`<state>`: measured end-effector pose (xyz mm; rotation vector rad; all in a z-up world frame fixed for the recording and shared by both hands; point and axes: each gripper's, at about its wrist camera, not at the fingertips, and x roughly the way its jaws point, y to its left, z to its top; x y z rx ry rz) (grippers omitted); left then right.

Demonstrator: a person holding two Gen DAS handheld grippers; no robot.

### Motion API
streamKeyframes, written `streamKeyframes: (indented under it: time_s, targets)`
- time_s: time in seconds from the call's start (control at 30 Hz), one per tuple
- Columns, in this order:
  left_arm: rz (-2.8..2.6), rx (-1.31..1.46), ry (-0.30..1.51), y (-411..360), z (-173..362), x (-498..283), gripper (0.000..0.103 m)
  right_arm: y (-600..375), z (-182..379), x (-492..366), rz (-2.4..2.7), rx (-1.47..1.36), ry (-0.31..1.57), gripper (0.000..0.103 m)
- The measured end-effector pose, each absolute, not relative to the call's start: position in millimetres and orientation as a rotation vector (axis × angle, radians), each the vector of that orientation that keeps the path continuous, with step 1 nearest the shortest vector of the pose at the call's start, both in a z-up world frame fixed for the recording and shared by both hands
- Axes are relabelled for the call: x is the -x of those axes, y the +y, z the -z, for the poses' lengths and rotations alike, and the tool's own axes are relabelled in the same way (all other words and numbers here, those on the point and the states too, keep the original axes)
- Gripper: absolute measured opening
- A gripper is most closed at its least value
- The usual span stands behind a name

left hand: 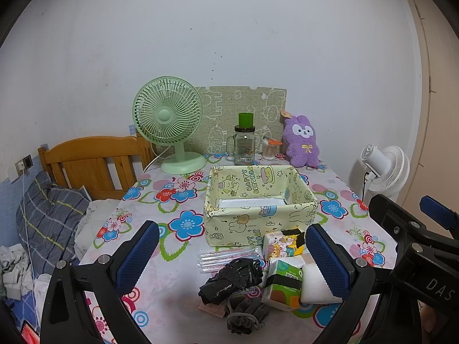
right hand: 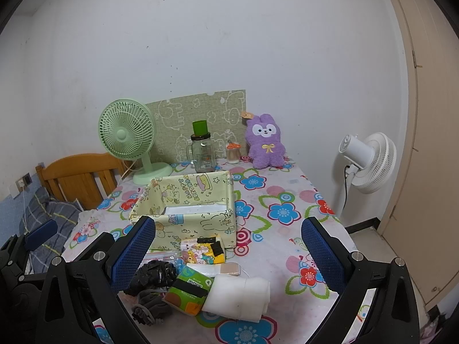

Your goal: Organize soft objects

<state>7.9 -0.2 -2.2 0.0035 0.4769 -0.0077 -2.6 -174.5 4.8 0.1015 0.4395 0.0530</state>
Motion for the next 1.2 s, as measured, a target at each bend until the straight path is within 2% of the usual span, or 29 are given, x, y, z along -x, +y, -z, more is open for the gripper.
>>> streamKeyframes:
  time_s: [1.2]
  targets:
    - [0.038, 0.001, 0.490, -3.9, 6.1, -12.4, 0.098, -172.1, 0.9, 0.9, -0.062, -0.105, 0.452, 0.100]
